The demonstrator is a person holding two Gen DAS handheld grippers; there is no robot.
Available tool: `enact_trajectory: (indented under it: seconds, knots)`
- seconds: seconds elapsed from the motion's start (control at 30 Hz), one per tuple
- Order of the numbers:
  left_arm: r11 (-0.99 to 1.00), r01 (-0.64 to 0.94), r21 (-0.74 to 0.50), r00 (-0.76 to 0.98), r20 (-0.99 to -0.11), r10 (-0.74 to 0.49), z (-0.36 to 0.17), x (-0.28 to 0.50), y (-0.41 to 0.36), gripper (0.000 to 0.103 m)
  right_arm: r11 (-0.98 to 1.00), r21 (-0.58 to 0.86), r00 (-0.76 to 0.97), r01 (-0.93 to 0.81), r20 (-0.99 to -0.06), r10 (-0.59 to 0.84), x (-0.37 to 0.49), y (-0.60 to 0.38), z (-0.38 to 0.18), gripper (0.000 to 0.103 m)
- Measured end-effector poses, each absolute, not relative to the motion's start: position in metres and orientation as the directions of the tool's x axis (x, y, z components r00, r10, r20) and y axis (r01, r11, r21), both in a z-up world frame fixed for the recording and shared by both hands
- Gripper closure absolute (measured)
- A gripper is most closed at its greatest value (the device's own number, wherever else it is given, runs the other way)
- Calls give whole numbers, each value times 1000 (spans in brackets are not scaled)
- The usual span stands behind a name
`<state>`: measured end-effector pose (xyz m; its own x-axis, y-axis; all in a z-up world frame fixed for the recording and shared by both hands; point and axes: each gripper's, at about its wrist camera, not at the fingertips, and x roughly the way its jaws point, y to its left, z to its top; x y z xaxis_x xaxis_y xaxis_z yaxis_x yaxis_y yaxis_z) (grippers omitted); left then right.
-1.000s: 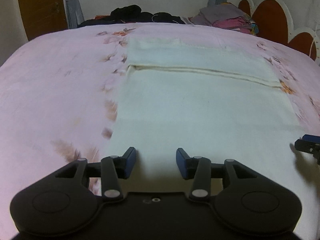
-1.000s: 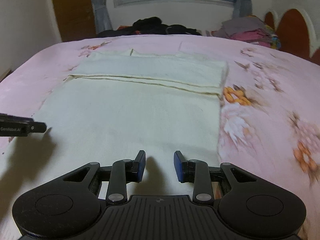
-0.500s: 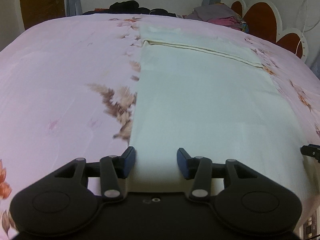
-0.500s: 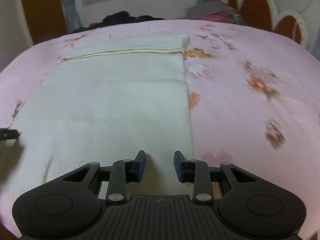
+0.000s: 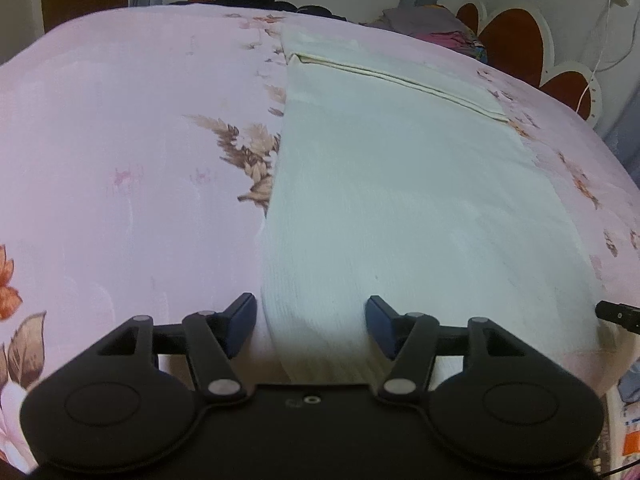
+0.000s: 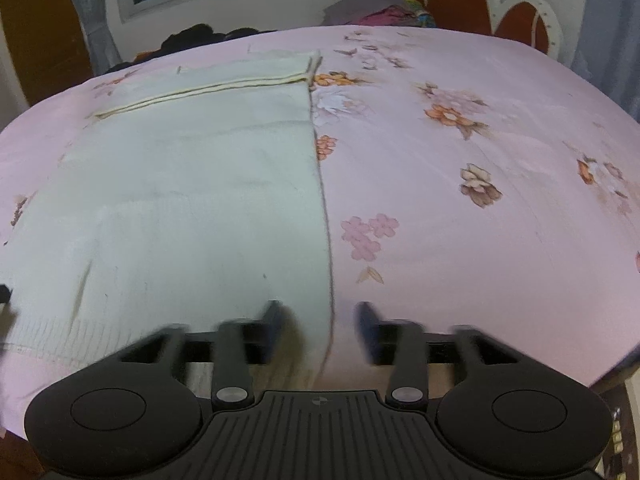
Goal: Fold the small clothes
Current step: 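Grasp the sweater hem with the left tool while the right tool grasps beside it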
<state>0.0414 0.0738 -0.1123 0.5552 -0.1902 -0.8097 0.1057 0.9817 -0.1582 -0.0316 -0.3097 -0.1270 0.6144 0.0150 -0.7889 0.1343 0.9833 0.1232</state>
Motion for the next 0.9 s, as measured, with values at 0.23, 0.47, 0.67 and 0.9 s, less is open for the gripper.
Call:
enact_trajectory:
  seconds: [0.23,0.47,0.67,0.9]
  knots:
    - [971,113,-209,537,-810,-237,-114,38,78,64,968,208,594,144,-800,83,-39,-306,-132,59]
    - [949,124,-290,511,-801,-311,-113,45,86,96,961,246,584,124,-801,130,-34,-298,-128,96]
    - [927,155,-342,568,-737,-367,-88,58,90,97,942,315,647,111,-743,172,-27,-302,-102,97]
    - [911,179,-372,654,-647,-393,-49,93,87,97,936,341,722,84,-668,178,6,-308,-64,97]
